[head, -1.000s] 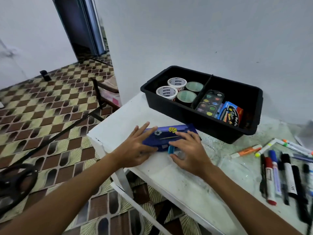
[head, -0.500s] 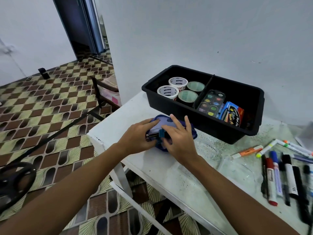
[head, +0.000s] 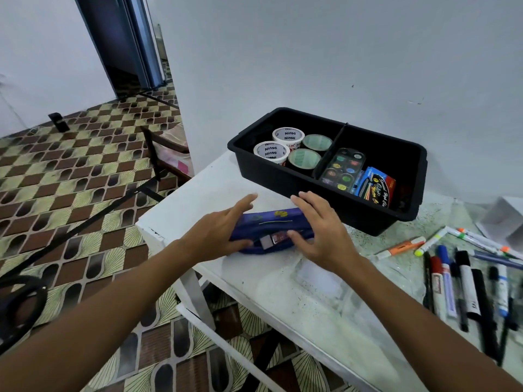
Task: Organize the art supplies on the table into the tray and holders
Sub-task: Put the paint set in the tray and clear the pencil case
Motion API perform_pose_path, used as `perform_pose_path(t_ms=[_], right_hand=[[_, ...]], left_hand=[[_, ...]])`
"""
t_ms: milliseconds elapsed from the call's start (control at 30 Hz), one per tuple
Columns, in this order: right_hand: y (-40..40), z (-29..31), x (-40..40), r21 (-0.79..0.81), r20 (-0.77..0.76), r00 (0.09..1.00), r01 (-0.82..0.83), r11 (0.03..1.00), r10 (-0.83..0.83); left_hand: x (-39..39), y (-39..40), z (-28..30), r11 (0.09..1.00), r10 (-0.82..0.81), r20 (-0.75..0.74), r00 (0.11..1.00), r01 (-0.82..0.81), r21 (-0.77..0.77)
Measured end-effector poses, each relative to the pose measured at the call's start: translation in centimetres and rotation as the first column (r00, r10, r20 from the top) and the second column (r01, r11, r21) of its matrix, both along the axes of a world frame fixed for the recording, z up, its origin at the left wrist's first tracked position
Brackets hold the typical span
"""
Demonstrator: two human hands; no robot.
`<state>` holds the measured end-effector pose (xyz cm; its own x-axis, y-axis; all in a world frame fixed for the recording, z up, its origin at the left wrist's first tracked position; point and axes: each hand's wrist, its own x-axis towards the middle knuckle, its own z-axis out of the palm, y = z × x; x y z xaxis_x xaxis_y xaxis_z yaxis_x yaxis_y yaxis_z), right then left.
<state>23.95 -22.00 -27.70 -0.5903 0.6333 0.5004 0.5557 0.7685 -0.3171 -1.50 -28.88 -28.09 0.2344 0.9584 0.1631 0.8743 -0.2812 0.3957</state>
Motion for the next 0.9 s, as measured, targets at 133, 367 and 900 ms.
perform_pose_path(t_ms=[133, 367, 900], right_hand=[[0.4, -0.2, 1.7, -0.256, 0.309, 0.948, 0.011, 0.967, 0.071], [-1.2, 0.2, 3.2, -0.224, 0.254, 0.966, 0.019, 0.974, 0.04], [-10.1, 0.8, 29.7, -0.252, 0.128, 0.775, 0.629, 0.735, -0.619]], left_hand=[[-0.2, -0.8, -1.7, 0.986, -0.124, -0.302, 0.945, 0.152, 0.071], [3.1, -0.1, -1.6, 0.989, -0.072, -0.318, 0.945, 0.109, 0.099], [32.4, 4.1, -0.9, 0.712, -0.655, -0.153, 0.74, 0.672, 0.205]])
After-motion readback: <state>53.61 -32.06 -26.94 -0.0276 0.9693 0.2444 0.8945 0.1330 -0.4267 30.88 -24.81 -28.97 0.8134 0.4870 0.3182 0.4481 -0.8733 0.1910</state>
